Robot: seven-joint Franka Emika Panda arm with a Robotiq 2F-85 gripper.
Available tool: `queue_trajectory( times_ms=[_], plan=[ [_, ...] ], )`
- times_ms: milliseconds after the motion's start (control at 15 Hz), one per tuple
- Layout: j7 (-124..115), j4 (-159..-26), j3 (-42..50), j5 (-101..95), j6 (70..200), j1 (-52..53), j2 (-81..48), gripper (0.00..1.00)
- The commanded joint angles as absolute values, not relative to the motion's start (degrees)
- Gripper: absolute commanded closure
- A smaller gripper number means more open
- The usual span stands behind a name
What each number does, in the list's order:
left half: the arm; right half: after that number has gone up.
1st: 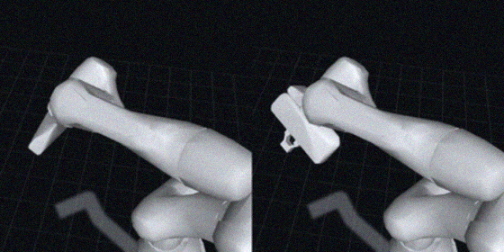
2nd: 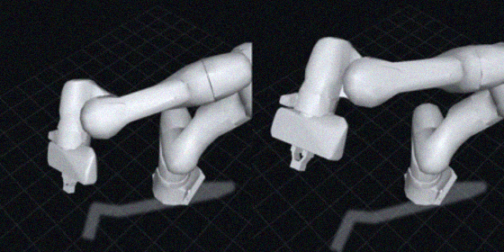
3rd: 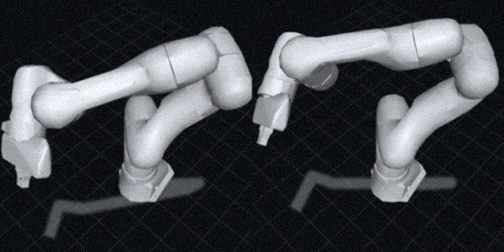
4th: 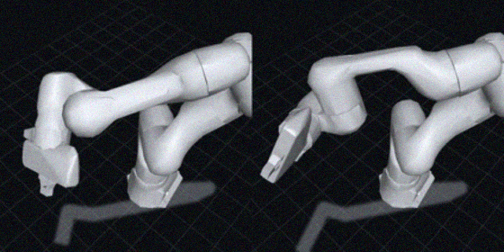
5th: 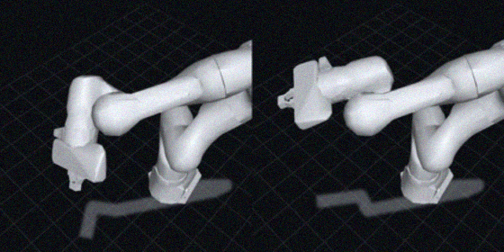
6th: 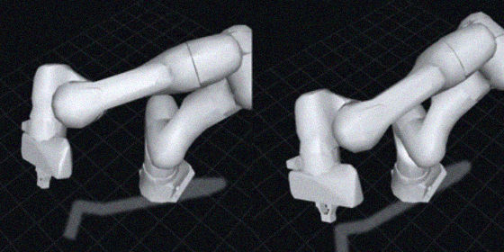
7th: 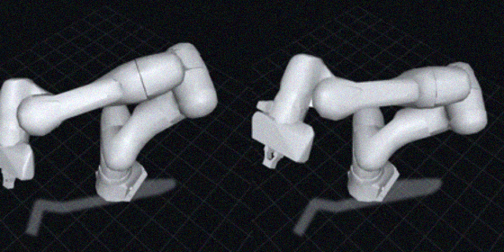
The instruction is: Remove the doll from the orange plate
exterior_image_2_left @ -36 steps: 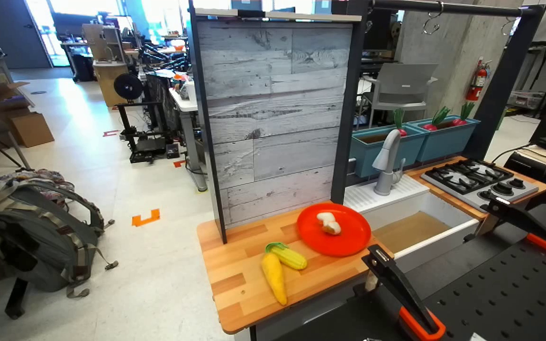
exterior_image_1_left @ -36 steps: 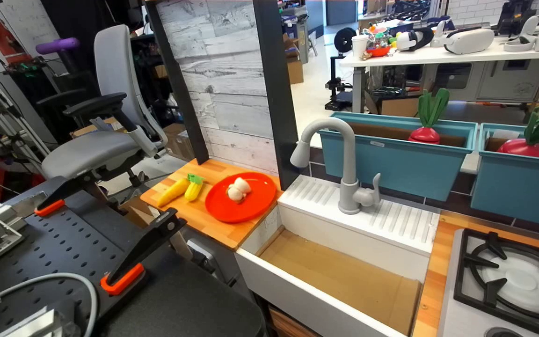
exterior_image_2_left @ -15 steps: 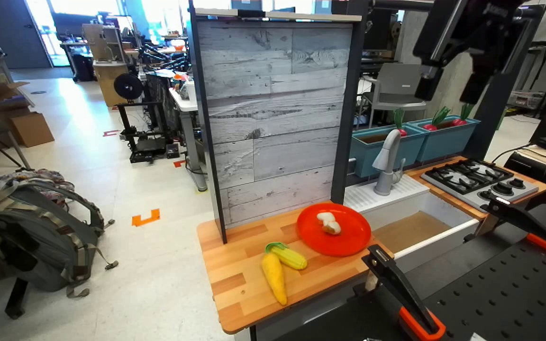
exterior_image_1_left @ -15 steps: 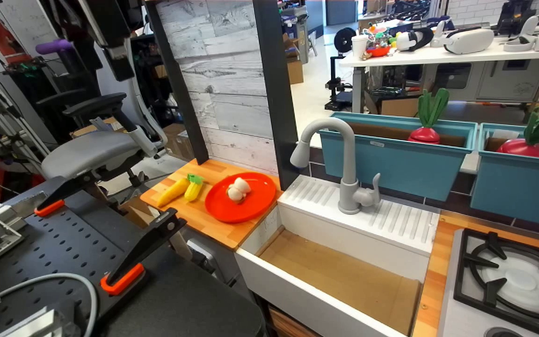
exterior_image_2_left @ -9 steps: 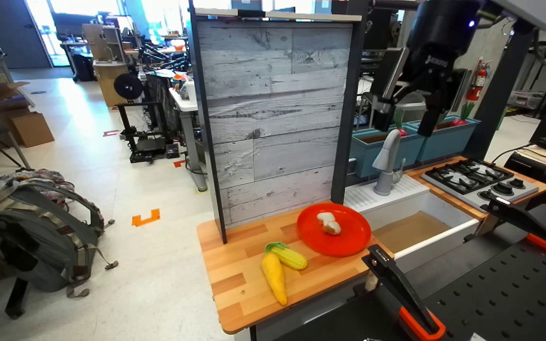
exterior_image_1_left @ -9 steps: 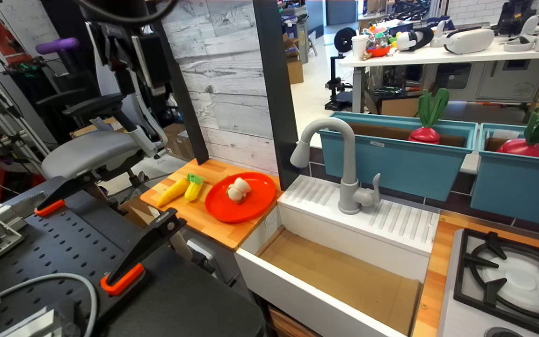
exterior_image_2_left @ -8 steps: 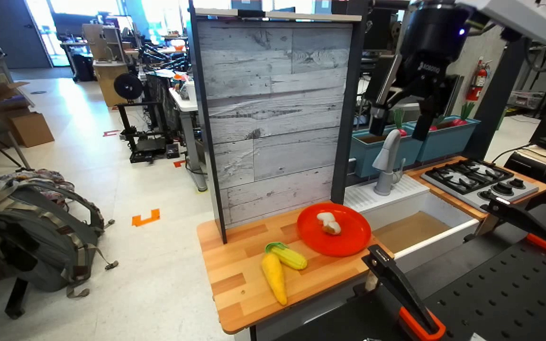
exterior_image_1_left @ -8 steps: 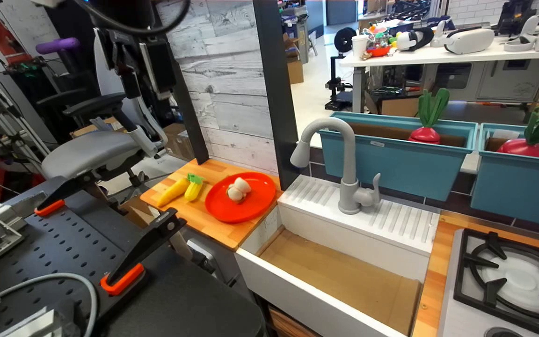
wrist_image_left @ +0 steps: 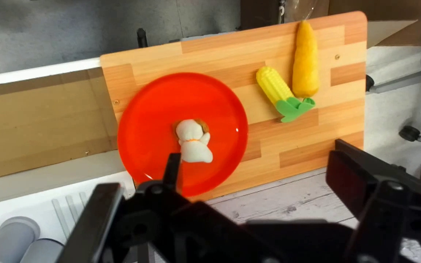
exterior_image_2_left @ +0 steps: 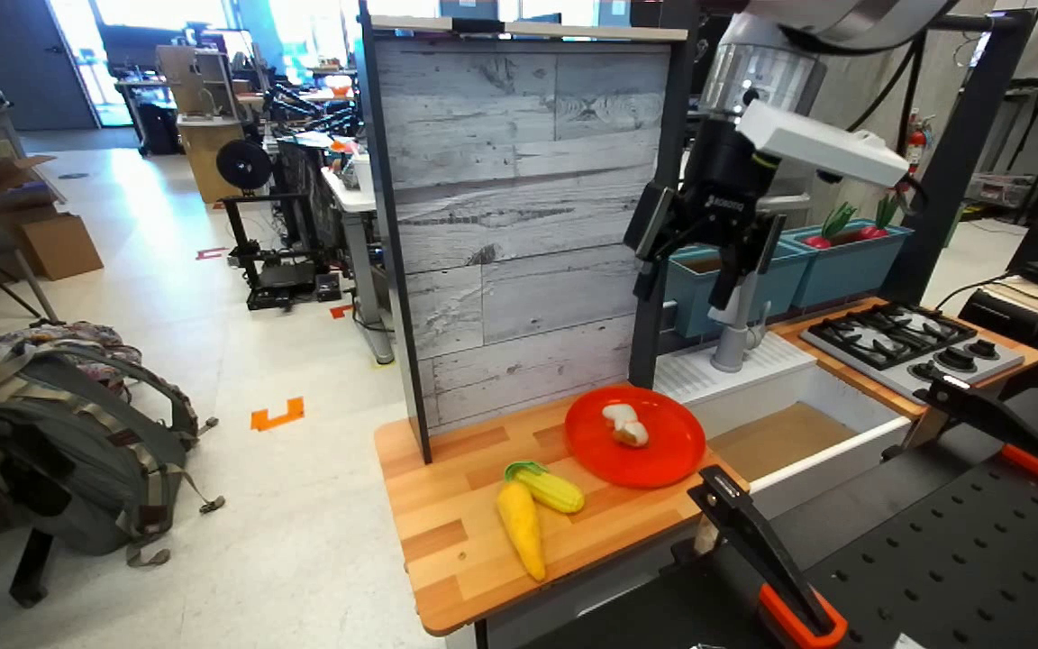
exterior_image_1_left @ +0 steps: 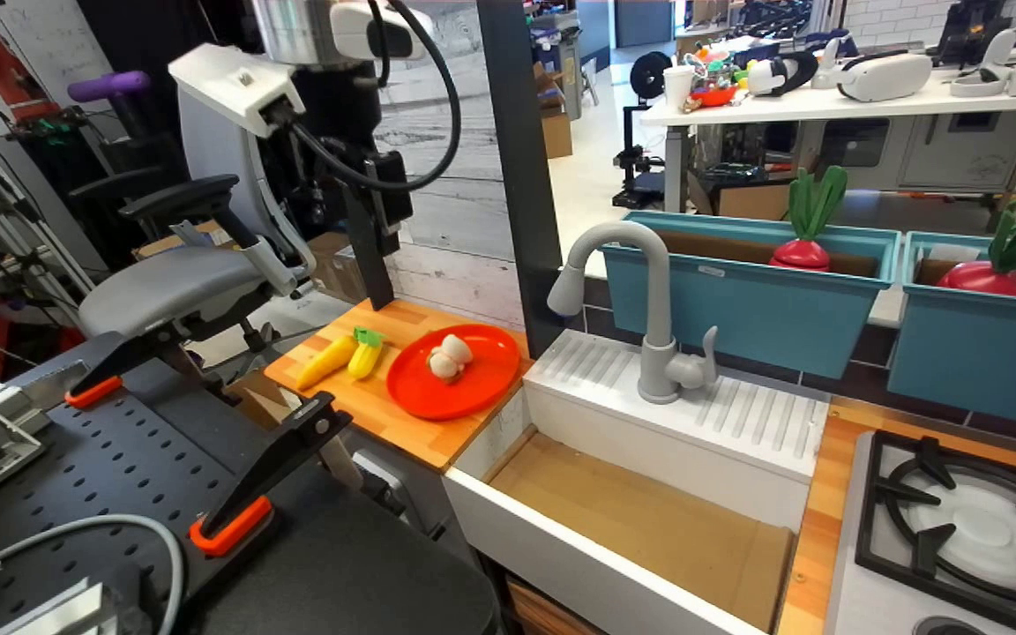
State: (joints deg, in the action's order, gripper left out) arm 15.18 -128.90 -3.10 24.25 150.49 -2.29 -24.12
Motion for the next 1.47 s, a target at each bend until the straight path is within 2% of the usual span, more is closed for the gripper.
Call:
queue_trajectory(
  times_ms=[0, 1400],
  plan=[
    [14.9, -123.6, -6.6, 24.7, 155.1, -5.2, -31.3, 0.0],
    [2.9, -107.6, -5.0, 14.5, 160.3, -4.5, -53.8, 0.0]
  ],
)
